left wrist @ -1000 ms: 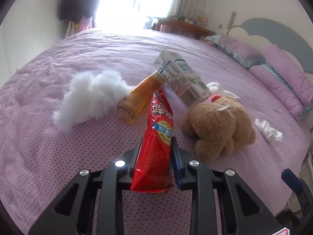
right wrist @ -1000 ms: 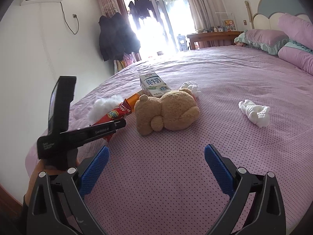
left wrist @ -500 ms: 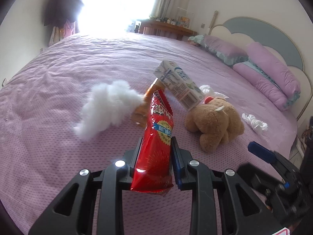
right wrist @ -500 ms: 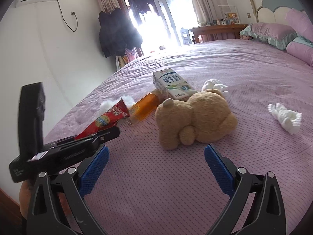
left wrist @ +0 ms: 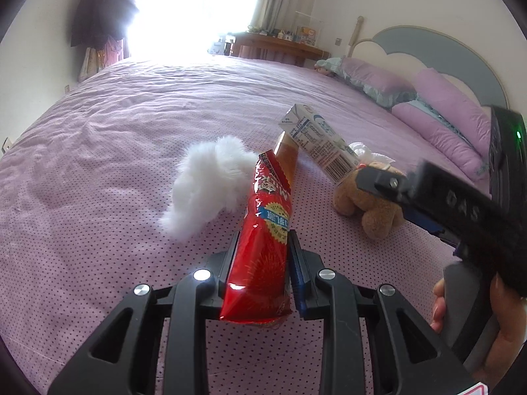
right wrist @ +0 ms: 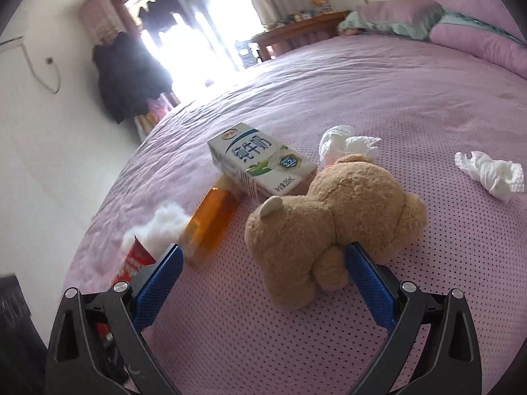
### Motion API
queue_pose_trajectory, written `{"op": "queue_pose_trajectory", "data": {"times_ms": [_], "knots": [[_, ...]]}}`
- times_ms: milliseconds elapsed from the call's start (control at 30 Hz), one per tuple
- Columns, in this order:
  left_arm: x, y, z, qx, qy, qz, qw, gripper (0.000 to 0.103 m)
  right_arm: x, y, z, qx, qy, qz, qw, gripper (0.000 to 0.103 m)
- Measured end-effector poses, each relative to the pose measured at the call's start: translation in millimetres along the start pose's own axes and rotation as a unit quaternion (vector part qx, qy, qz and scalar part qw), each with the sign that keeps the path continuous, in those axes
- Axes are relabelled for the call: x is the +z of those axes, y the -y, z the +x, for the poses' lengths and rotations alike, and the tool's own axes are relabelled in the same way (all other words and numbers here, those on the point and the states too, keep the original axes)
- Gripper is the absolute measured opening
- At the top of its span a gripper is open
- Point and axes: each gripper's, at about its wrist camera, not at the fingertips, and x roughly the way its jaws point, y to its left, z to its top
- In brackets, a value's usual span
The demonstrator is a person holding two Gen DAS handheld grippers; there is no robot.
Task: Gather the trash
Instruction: 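Grasp the brown teddy bear with the right tool while the left tool holds the wrapper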
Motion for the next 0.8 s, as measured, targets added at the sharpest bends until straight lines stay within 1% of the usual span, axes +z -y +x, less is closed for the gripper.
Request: {"op": "queue_pose_trajectory", "data": {"times_ms": [67, 133, 200, 267, 333, 400, 433, 533, 633, 667, 800], "knots": [[0, 3, 3, -0.007, -0.003, 0.001, 1.0000, 0.028, 4, 4, 1, -0.010, 0.000, 0.025, 1.000, 0.096], [0, 7, 7, -0.012, -0.007, 0.003, 0.9999, 0.028, 7, 5, 3, -0.030, 0.000, 0.041, 0.999, 0.096], [-1, 10, 9, -0.015, -0.010, 0.006, 0.9998, 0.028, 9, 3, 9, -0.064, -0.005, 0.028, 0.998, 0.096], [-1, 14, 11, -0.022, -0.013, 0.007, 0.9996, 0.028, 8, 5, 15, -0.084, -0.008, 0.017, 0.996, 0.095], [-2, 17, 12, -0.026, -0.015, 0.011, 0.9995, 0.028, 5, 10, 15, -0.096, -0.007, 0.010, 0.995, 0.090], [-2, 20, 13, -0.028, -0.017, 0.014, 0.9994, 0.028, 2, 16, 15, -0.111, -0.008, -0.006, 0.994, 0.073], [-2, 22, 14, -0.029, -0.018, 0.015, 0.9993, 0.028, 1, 19, 14, -0.110, -0.011, -0.011, 0.994, 0.070], [-1, 26, 15, -0.033, -0.019, 0.016, 0.9991, 0.028, -1, 30, 11, -0.076, -0.028, -0.027, 0.996, 0.068], [1, 33, 17, -0.040, -0.022, 0.016, 0.9988, 0.028, -4, 40, 6, -0.037, -0.044, -0.042, 0.997, 0.065], [1, 36, 18, -0.040, -0.022, 0.018, 0.9988, 0.028, -5, 44, 4, -0.020, -0.048, -0.048, 0.997, 0.062], [0, 42, 21, -0.043, -0.025, 0.023, 0.9985, 0.028, -8, 54, -9, 0.012, -0.045, -0.073, 0.996, 0.058]]}}
